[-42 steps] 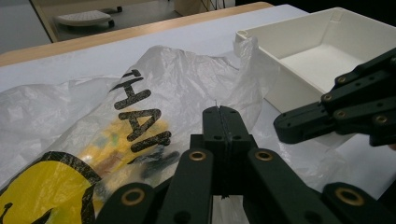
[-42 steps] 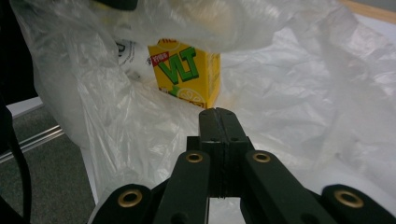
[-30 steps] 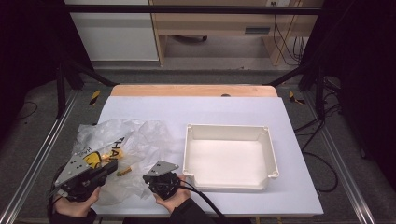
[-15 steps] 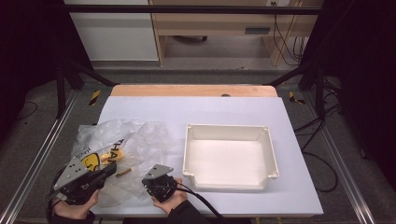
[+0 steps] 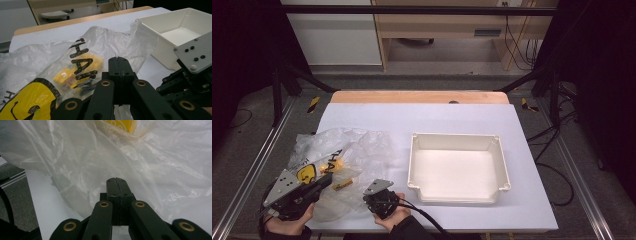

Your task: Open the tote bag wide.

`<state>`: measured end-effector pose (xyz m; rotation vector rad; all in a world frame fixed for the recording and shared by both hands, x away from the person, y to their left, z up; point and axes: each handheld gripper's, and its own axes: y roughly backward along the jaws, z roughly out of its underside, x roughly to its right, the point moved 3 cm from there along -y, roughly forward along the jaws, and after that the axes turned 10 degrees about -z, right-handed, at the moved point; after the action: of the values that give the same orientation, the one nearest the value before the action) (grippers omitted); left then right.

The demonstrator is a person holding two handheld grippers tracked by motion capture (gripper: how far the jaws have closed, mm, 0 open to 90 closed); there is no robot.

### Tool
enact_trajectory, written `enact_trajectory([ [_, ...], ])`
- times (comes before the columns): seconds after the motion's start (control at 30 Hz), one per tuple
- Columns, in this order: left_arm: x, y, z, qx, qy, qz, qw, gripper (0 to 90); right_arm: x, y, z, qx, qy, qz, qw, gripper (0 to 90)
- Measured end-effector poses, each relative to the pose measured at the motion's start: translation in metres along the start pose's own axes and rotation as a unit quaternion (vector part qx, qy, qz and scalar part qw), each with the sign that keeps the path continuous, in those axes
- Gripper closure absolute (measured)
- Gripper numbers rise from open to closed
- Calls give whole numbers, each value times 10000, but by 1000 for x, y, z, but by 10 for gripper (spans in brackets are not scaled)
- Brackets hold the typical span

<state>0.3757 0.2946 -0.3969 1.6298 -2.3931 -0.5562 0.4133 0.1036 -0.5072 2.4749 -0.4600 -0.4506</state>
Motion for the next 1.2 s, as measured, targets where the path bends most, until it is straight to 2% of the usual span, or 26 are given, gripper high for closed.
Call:
enact_trajectory([
  [0.47, -5, 5, 1, 133, 52, -168, 9998, 900, 0, -2, 0, 6, -59, 7, 10000, 900],
  [1.2, -24, 19, 7, 338, 238, -551, 9976, 900, -3, -3, -1, -10, -21, 34, 10000, 900],
])
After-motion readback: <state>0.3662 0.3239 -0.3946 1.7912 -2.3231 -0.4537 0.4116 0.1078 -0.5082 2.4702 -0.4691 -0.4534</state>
